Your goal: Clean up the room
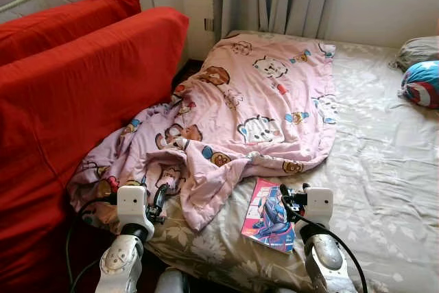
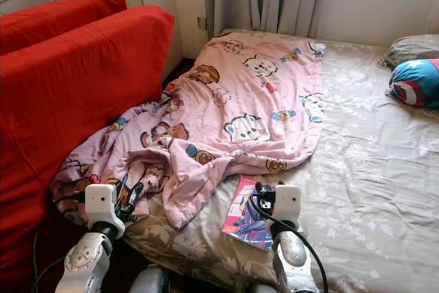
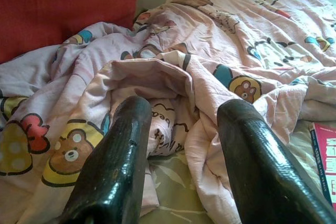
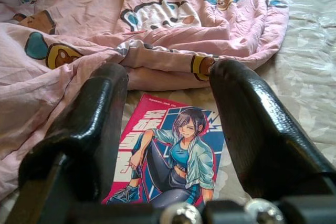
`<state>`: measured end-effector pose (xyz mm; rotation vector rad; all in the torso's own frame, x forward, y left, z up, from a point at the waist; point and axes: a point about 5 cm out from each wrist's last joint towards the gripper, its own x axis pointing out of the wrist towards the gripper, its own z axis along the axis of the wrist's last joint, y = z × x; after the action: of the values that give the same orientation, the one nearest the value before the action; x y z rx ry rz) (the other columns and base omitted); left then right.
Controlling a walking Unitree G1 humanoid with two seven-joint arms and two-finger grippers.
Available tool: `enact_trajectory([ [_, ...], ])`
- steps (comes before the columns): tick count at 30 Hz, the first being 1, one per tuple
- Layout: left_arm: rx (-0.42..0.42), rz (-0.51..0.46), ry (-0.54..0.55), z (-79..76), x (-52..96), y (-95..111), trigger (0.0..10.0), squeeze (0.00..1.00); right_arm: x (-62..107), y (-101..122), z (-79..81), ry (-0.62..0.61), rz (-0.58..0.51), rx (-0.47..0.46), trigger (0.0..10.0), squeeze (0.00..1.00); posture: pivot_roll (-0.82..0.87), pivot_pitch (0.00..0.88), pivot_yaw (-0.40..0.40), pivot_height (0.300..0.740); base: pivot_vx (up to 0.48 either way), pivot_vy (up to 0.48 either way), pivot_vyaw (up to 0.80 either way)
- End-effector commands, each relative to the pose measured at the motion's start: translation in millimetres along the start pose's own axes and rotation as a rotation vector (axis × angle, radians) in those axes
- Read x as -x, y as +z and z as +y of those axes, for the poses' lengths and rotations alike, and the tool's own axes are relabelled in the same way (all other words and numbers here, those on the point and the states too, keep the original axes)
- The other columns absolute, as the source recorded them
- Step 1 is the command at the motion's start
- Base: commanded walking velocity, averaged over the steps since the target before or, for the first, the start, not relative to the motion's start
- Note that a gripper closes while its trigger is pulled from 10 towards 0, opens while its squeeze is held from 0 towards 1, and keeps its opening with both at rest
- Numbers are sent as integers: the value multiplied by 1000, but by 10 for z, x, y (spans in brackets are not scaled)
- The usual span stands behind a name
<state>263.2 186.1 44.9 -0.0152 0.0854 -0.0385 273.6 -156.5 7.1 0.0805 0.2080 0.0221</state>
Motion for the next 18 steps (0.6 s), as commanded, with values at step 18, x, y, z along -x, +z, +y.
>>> enact_trajectory([
  [18,-8,3,-26,-11,-8,21,10000,0,9,-43,54,11,22,2,10000,0,-4,29,16,640,0,0,0],
])
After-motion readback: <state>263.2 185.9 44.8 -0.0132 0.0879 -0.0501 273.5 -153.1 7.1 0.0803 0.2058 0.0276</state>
